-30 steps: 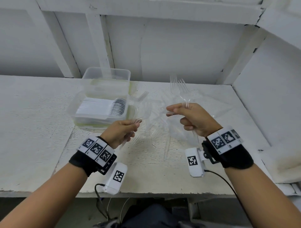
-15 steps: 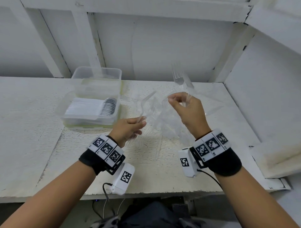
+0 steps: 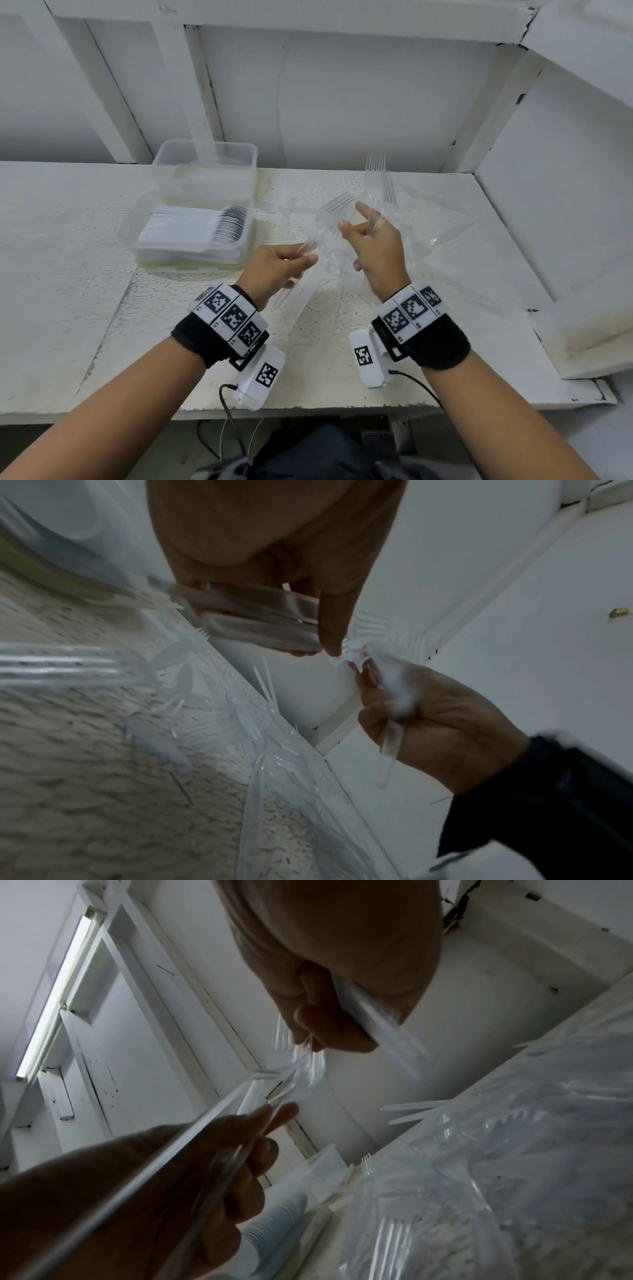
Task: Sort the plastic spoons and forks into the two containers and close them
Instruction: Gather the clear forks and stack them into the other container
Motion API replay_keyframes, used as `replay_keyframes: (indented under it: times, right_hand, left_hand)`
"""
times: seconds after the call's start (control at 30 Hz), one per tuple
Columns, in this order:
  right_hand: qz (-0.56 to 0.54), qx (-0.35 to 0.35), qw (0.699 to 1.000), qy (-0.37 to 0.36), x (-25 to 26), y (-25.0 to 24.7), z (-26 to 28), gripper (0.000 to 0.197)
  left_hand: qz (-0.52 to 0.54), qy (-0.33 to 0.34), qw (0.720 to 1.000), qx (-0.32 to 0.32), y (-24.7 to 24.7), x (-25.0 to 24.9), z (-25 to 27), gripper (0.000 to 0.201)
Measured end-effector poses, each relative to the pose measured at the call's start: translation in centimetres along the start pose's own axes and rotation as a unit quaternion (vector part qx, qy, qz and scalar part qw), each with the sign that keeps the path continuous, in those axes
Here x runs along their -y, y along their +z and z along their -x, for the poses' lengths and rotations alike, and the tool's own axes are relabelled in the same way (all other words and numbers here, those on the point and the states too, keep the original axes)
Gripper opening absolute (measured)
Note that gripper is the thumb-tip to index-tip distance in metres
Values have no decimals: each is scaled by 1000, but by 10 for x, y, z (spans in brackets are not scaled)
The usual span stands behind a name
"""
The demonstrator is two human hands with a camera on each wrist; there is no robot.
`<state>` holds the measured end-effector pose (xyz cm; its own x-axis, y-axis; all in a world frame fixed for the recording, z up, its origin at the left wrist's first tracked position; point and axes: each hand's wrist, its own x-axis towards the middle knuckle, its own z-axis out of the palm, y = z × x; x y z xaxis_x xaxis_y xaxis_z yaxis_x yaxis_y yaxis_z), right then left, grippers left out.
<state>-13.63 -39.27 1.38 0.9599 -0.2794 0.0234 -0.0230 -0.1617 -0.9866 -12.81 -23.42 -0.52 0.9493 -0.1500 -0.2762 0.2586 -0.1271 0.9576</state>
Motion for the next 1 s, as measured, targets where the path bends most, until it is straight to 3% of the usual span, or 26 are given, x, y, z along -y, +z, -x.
replay_keyframes:
  times: [0.1,0.23,0.47,0.8,1.0]
  right_hand:
    - [-5,3,1000,18,-3,3,-1,36]
    - [-32,17,998,44,-6,3,-2,8]
    - [-63,13,992,109,-14,10,-6,14]
    - [6,1,998,61,-14,10,-9,22]
    - [2,-19,999,47,-15,8,-11,26]
  left_hand:
    - [13,-7,1000,4,1,0,1,22]
    - [41,0,999,25,5,1,5,17]
    - [24,24,998,48,10,5,5,14]
    - [28,16,995,90,9,-5,14,18]
    - [25,-24,998,49,2,-5,11,27]
